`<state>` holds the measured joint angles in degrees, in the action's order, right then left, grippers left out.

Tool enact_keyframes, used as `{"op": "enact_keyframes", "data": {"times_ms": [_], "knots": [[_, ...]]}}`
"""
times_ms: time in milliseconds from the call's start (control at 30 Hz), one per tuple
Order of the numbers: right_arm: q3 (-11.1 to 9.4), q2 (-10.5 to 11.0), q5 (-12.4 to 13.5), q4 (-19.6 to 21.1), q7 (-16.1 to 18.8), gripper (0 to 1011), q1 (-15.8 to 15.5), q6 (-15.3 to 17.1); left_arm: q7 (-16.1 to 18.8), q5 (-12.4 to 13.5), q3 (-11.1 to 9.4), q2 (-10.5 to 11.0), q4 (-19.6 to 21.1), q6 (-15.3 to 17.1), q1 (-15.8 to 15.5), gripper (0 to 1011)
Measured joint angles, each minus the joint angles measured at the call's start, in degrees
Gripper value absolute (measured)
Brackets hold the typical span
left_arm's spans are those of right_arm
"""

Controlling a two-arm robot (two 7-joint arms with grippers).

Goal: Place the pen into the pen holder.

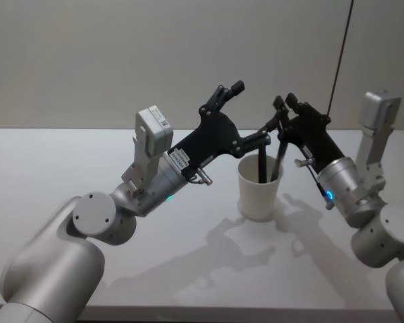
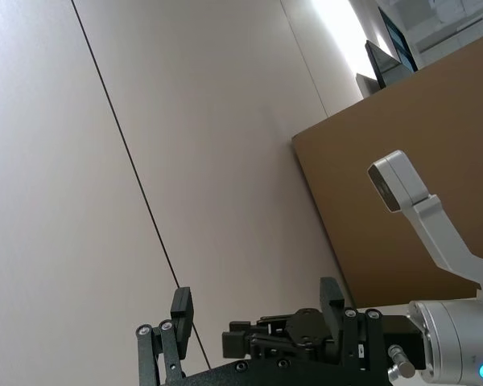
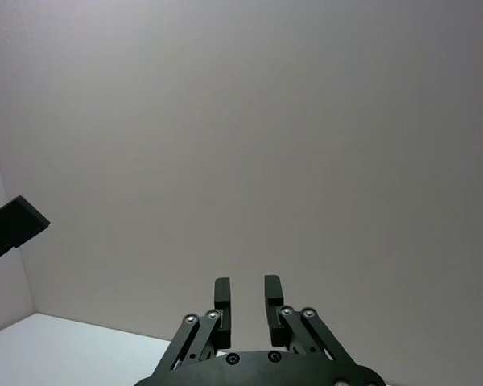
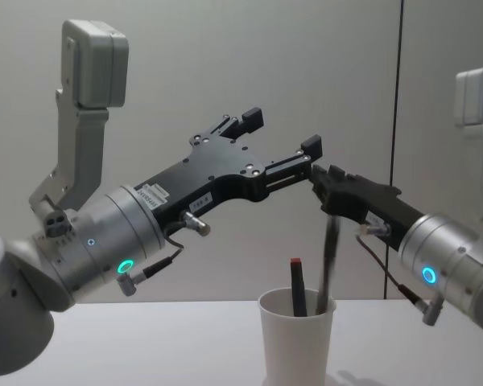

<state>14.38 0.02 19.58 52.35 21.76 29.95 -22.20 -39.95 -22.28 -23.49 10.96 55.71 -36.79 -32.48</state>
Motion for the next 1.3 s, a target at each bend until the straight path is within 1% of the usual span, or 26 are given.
{"op": "enact_keyframes", "data": {"times_ms": [67, 233, 267, 333, 400, 433, 467, 567, 600, 633, 667, 733, 767, 833, 867, 933, 1300], "knots": [[0.09, -0.14, -0.05, -0.44, -0.01, 276, 0.21, -0.23, 0.00, 0.00, 0.00, 0.00, 0.00, 0.00, 0.00, 1000], [0.22, -0.30, -0.15, -0.88, -0.03, 413, 0.45, -0.52, 0.00, 0.00, 0.00, 0.00, 0.00, 0.00, 0.00, 1000], [0.27, -0.35, -0.17, -0.98, -0.04, 473, 0.50, -0.58, 0.00, 0.00, 0.00, 0.00, 0.00, 0.00, 0.00, 1000], [0.31, -0.40, -0.18, -1.03, -0.04, 488, 0.52, -0.63, 0.00, 0.00, 0.00, 0.00, 0.00, 0.00, 0.00, 1000], [0.35, -0.45, -0.20, -1.07, -0.05, 616, 0.57, -0.68, 0.00, 0.00, 0.00, 0.00, 0.00, 0.00, 0.00, 1000], [0.37, -0.47, -0.20, -1.08, -0.05, 616, 0.58, -0.70, 0.00, 0.00, 0.00, 0.00, 0.00, 0.00, 0.00, 1000], [0.38, -0.48, -0.20, -1.08, -0.05, 654, 0.58, -0.70, 0.00, 0.00, 0.00, 0.00, 0.00, 0.00, 0.00, 1000], [0.40, -0.50, -0.20, -1.08, -0.05, 714, 0.59, -0.72, 0.00, 0.00, 0.00, 0.00, 0.00, 0.00, 0.00, 1000], [0.40, -0.50, -0.20, -1.08, -0.04, 774, 0.59, -0.72, 0.00, 0.00, 0.00, 0.00, 0.00, 0.00, 0.00, 1000], [0.40, -0.50, -0.20, -1.08, -0.04, 782, 0.59, -0.71, 0.00, 0.00, 0.00, 0.00, 0.00, 0.00, 0.00, 1000], [0.41, -0.51, -0.19, -1.07, -0.03, 848, 0.59, -0.72, 0.00, 0.00, 0.00, 0.00, 0.00, 0.00, 0.00, 1000], [0.42, -0.51, -0.18, -0.99, -0.02, 882, 0.58, -0.71, 0.00, 0.00, 0.00, 0.00, 0.00, 0.00, 0.00, 1000], [0.42, -0.52, -0.18, -0.97, -0.02, 932, 0.57, -0.70, 0.00, 0.00, 0.00, 0.00, 0.00, 0.00, 0.00, 1000], [0.42, -0.51, -0.17, -0.94, -0.01, 956, 0.55, -0.67, 0.00, 0.00, 0.00, 0.00, 0.00, 0.00, 0.00, 1000], [0.42, -0.51, -0.17, -0.89, -0.01, 992, 0.52, -0.63, 0.00, 0.00, 0.00, 0.00, 0.00, 0.00, 0.00, 1000], [0.41, -0.51, -0.17, -0.82, -0.01, 1001, 0.49, -0.56, 0.00, 0.00, 0.00, 0.00, 0.00, 0.00, 0.00, 1000], [0.37, -0.47, -0.18, -0.58, -0.03, 1001, 0.40, -0.32, 0.00, 0.00, 0.00, 0.00, 0.00, 0.00, 0.00, 1000]]}}
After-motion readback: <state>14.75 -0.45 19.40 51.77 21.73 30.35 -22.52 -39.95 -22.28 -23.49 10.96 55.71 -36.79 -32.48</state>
